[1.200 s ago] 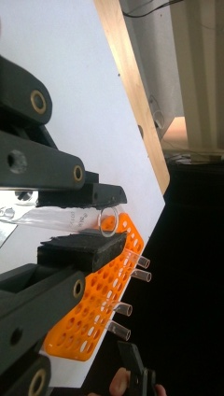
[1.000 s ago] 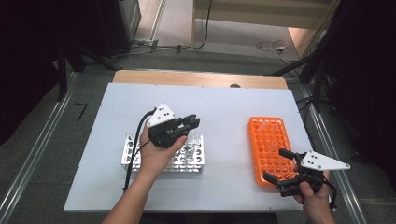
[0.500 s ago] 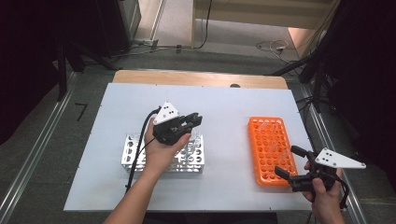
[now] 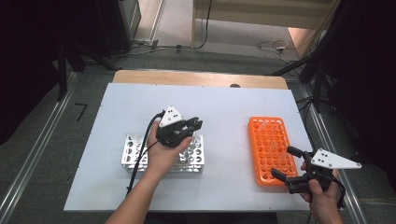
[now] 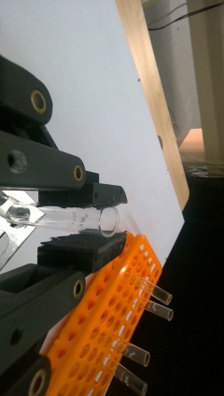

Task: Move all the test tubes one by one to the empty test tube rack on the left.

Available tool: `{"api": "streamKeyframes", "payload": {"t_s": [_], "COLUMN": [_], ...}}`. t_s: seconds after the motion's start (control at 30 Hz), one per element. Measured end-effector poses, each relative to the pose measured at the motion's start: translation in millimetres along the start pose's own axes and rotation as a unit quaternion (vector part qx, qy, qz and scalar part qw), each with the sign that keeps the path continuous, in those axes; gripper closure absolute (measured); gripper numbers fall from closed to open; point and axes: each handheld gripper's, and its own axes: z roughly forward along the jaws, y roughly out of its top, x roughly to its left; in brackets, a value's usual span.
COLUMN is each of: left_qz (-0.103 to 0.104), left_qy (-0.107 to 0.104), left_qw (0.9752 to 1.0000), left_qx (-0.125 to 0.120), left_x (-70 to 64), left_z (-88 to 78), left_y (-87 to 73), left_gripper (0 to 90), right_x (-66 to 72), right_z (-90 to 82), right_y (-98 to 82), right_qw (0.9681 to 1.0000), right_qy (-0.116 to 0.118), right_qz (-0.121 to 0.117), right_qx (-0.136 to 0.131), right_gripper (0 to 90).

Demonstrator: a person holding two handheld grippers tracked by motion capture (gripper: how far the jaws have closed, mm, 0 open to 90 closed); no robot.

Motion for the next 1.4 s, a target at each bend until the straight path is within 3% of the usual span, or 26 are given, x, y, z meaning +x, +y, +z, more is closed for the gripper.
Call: {"api": "streamKeyframes", "payload": {"t_s": [0.47, 0.97, 1.17, 1.4], "left_qz": [-0.001, -0.003, -0.007, -0.009], "left_qy": [0.008, 0.005, 0.005, 0.010], "left_qw": [0.9992, 0.9955, 0.9948, 0.9970], "left_qx": [0.040, 0.095, 0.102, 0.077], "left_x": [-4.4, -4.0, -3.1, -3.5], "left_z": [4.6, 11.7, 11.0, 1.3], "left_y": [-6.1, -9.1, -8.3, -5.0], "left_gripper": [74.7, 73.5, 65.1, 44.3], "right_x": [1.9, 1.8, 1.6, 1.3], "right_z": [1.4, 3.6, 3.5, 3.0], "right_y": [0.0, -1.1, -1.0, -0.6], "right_qw": [1.0000, 1.0000, 1.0000, 1.0000], "right_qy": [0.002, 0.002, 0.001, 0.001], "right_qz": [-0.002, -0.002, 0.000, 0.000], "right_qx": [0.004, 0.008, 0.008, 0.007], "right_gripper": [0.0, 0.0, 0.0, 0.0]}}
